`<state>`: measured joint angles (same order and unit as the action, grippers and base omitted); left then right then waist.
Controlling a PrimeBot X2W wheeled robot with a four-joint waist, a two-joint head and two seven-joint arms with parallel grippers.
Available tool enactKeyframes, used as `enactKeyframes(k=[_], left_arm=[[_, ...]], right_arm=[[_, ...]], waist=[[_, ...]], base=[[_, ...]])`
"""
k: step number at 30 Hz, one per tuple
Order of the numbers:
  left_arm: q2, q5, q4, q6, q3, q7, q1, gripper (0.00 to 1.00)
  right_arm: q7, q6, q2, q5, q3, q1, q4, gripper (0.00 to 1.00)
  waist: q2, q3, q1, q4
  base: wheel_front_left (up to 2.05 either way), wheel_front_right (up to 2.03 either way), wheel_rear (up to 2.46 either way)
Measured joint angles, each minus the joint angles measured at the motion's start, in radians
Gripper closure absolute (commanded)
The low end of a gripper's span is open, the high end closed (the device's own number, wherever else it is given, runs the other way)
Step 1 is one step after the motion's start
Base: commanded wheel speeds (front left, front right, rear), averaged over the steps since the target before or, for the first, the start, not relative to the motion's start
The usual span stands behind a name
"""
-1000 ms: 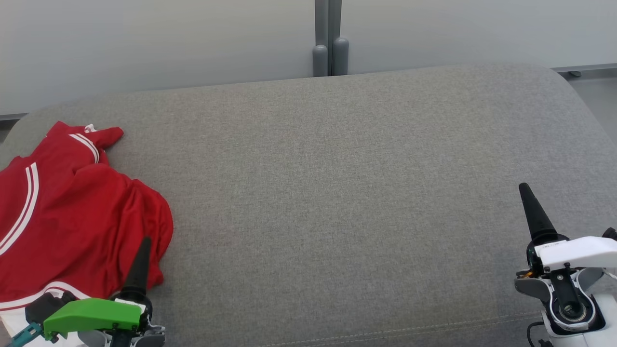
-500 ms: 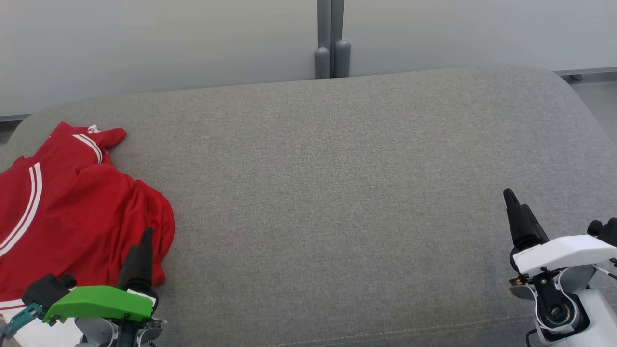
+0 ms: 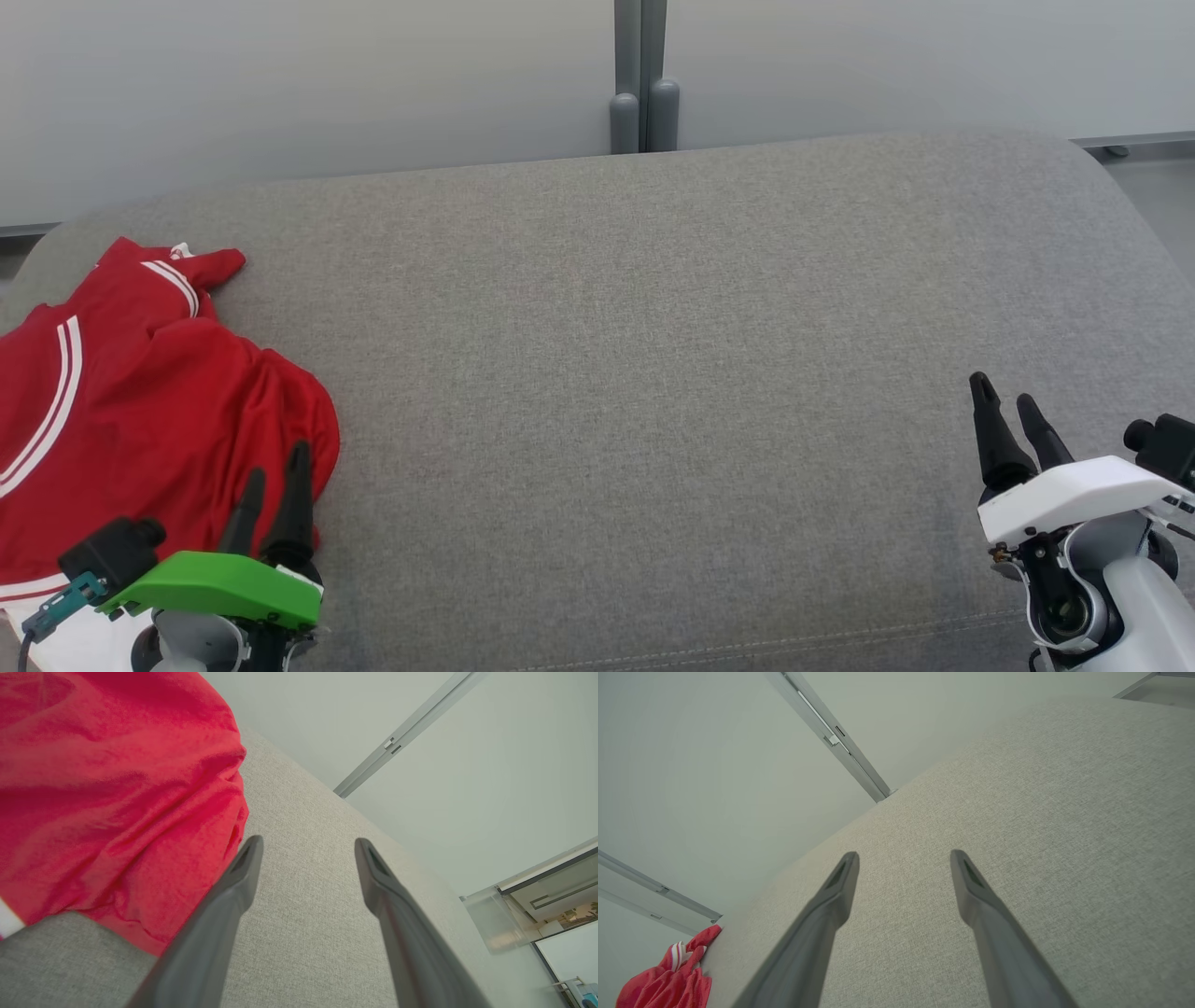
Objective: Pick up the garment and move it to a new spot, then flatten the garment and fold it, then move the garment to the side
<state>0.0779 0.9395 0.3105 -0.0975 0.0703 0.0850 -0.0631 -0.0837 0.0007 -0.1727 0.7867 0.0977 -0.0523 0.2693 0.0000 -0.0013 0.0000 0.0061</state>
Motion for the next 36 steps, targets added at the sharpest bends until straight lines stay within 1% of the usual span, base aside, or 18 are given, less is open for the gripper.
enactKeyframes(k=[4,5,9,22,25,27,32,36], left_arm=[[0.000,-0.061,0.000,0.001,0.003,0.013,0.000,0.00],[0.000,-0.096,0.000,0.001,0.004,0.021,0.000,0.00],[0.000,-0.158,-0.002,0.001,0.005,0.035,0.000,0.00],[-0.001,-0.347,-0.004,-0.001,0.015,0.076,-0.004,0.00],[-0.002,-0.388,-0.003,-0.007,0.019,0.092,-0.005,0.00],[-0.002,-0.416,-0.003,-0.008,0.021,0.097,-0.005,0.00],[-0.005,-0.473,0.004,-0.009,0.025,0.115,-0.011,0.00],[-0.005,-0.526,0.007,-0.017,0.029,0.129,-0.019,0.00]], right_arm=[[-0.016,-0.004,-0.010,-0.058,0.010,0.000,0.001,0.00],[-0.022,-0.012,-0.015,-0.085,0.016,0.000,0.001,0.00],[-0.033,-0.021,-0.017,-0.137,0.025,0.000,0.000,0.00],[-0.082,-0.020,-0.029,-0.279,0.043,0.000,-0.022,0.00],[-0.092,-0.020,-0.035,-0.318,0.045,0.000,-0.028,0.00],[-0.096,-0.017,-0.037,-0.333,0.046,0.000,-0.033,0.00],[-0.115,0.010,-0.035,-0.370,0.045,0.000,-0.045,0.00],[-0.128,0.017,-0.042,-0.421,0.038,0.000,-0.046,0.00]], waist=[[0.0000,0.001,0.0000,-0.002],[0.0000,0.001,0.0000,-0.004],[0.0000,0.002,0.0000,-0.006],[0.0000,0.003,0.0000,-0.015],[0.0000,0.003,0.0000,-0.017],[0.0000,0.003,0.0000,-0.018],[0.0000,0.003,0.0000,-0.022],[0.0000,0.003,0.0000,-0.025]], base=[[0.00,0.00,0.00],[0.00,0.00,0.00],[0.00,0.00,0.00],[0.00,0.00,0.00],[0.00,0.00,0.00],[0.00,0.00,0.00],[0.00,0.00,0.00],[0.00,0.00,0.00]])
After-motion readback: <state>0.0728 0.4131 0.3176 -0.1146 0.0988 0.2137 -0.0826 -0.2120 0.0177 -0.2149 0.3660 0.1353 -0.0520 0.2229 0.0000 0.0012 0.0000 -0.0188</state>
